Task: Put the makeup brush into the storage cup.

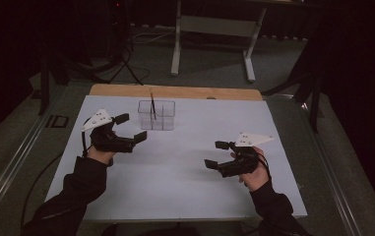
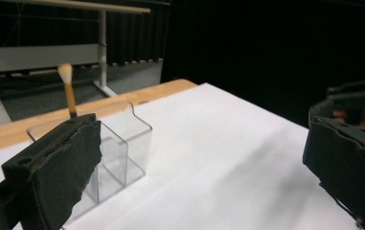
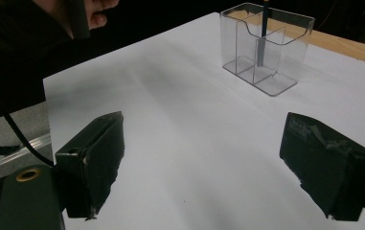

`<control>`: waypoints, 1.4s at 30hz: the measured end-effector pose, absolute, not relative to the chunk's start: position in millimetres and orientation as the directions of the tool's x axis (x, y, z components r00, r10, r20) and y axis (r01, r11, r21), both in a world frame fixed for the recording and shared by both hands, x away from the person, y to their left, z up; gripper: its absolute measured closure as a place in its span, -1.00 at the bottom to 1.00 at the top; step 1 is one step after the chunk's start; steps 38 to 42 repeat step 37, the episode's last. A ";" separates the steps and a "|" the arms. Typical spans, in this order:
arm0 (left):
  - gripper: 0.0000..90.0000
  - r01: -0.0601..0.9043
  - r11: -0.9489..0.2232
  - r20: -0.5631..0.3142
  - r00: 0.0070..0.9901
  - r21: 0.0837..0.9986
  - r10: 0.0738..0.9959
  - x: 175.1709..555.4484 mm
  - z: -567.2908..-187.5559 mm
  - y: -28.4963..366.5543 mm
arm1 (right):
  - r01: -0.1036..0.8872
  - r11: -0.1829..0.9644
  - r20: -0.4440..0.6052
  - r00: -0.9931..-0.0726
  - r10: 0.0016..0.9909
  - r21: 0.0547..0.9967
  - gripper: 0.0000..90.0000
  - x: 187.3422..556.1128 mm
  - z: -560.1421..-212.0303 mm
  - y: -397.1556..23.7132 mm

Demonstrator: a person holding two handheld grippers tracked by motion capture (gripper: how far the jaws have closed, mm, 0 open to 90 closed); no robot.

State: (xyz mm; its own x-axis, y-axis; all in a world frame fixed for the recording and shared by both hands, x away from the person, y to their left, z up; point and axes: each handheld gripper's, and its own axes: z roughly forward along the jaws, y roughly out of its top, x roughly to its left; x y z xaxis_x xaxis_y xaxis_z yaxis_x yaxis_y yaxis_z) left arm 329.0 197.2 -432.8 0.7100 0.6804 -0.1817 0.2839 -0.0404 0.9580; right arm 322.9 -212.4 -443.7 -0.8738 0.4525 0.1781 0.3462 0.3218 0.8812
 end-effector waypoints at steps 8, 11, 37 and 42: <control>-1.00 0.310 -0.053 -0.196 0.716 0.949 0.670 318.0 -452.9 197.6 | 0.347 0.322 0.177 -0.872 0.457 0.881 -0.67 322.8 -444.1 -212.8; -1.00 0.319 -0.052 -0.206 0.721 0.946 0.662 313.4 -458.5 197.1 | 0.348 0.322 0.176 -0.871 0.459 0.881 -0.67 322.9 -444.3 -212.7; -1.00 0.322 -0.108 -0.186 0.755 0.940 0.629 293.4 -492.2 184.3 | 0.337 0.337 0.158 -0.873 0.461 0.879 -0.67 323.1 -448.5 -212.9; -1.00 0.322 -0.108 -0.186 0.755 0.940 0.629 293.4 -492.2 184.3 | 0.337 0.337 0.158 -0.873 0.461 0.879 -0.67 323.1 -448.5 -212.9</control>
